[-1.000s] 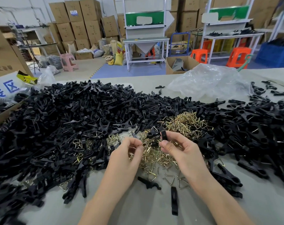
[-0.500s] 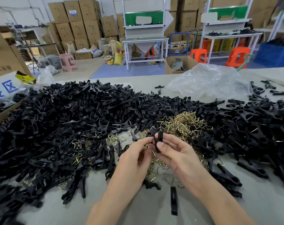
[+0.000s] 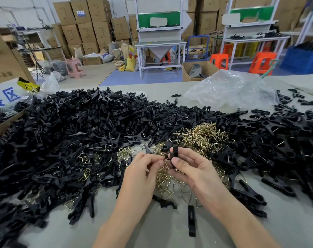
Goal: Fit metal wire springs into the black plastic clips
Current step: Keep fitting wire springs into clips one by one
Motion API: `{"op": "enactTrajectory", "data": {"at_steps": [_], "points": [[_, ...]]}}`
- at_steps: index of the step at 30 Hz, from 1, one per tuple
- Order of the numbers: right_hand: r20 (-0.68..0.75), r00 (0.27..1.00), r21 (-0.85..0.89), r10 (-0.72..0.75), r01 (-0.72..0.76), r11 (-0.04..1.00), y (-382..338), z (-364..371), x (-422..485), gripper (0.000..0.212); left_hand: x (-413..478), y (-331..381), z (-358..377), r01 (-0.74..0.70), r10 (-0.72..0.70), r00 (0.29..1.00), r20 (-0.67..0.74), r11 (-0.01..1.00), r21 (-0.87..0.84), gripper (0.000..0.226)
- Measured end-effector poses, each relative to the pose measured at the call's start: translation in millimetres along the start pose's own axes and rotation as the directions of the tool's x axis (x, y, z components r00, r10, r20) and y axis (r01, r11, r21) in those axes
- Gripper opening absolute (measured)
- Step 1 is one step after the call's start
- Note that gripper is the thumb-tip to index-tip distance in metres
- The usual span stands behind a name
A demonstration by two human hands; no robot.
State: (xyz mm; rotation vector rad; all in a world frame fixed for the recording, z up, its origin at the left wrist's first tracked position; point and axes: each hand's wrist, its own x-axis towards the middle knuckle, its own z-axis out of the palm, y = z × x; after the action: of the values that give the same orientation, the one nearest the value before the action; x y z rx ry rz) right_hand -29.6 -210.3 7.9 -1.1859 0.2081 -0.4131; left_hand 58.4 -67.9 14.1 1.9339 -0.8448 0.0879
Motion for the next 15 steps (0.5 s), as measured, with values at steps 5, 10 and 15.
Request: {"op": "enactTrajectory", "data": {"at_steps": [5,10,15], "points": [[-0.085,0.994,-0.179,-0.07,0.054,0.982,-3.0,1.2,-2.1,0.041,1.5,-2.8,-3.7,0.115,-0.119,0.993,-0.019,0.984,-0.134,0.02],[-0.094,0.985,-0.387,-0.146,0.099,0.917,-3.0,-0.8,-2.4,0.049,0.9,0.5,-3.8,0.048,-0.05,0.998,-0.045,0.998,-0.042,0.017],[-0.053,0.974,-0.567,-0.22,0.152,0.81,0.3,3.2,-3.6,0.058,3.4,5.2,-5.5,0.186,-0.208,0.977,-0.05,0.941,-0.283,0.01]]}}
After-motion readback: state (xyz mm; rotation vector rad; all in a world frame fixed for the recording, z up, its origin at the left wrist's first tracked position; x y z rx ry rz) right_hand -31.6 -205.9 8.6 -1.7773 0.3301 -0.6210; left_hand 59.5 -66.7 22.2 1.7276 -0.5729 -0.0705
